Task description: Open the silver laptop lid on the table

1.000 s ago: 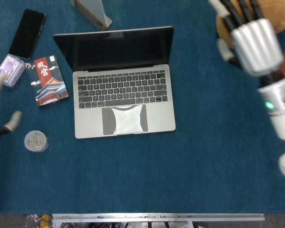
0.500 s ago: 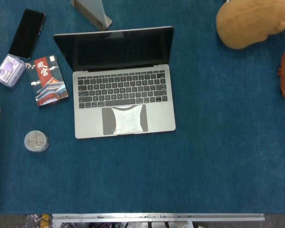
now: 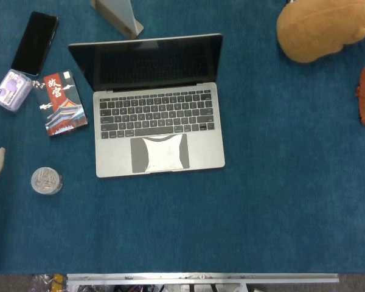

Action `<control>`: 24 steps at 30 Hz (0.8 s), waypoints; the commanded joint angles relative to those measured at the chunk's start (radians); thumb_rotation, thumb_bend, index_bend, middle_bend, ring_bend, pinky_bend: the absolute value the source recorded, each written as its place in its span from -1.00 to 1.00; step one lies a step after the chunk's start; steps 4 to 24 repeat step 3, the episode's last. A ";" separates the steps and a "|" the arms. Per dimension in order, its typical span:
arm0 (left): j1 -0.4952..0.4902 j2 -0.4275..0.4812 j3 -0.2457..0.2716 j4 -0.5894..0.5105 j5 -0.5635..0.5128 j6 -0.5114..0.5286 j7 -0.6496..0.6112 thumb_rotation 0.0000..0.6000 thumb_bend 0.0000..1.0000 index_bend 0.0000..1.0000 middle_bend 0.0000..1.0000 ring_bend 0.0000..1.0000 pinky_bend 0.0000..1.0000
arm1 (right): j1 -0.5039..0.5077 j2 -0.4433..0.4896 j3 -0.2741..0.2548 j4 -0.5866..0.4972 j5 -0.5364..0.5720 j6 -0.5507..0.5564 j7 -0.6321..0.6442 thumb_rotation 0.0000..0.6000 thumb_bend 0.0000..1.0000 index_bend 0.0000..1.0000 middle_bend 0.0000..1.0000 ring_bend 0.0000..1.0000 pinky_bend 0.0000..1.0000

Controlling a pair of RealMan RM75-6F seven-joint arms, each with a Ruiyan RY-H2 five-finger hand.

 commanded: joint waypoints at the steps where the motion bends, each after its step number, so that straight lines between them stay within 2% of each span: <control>1: 0.002 0.003 -0.002 0.004 0.001 -0.006 -0.010 -0.13 -0.39 -0.86 -1.00 -1.00 -1.00 | -0.009 -0.006 0.009 0.008 -0.002 -0.002 0.004 0.73 -0.18 -1.00 -0.65 -1.00 -0.92; 24: 0.003 0.004 -0.005 0.005 -0.001 -0.009 -0.010 -0.13 -0.39 -0.86 -1.00 -1.00 -1.00 | -0.014 -0.008 0.014 0.009 -0.006 -0.002 0.003 0.73 -0.18 -1.00 -0.65 -1.00 -0.92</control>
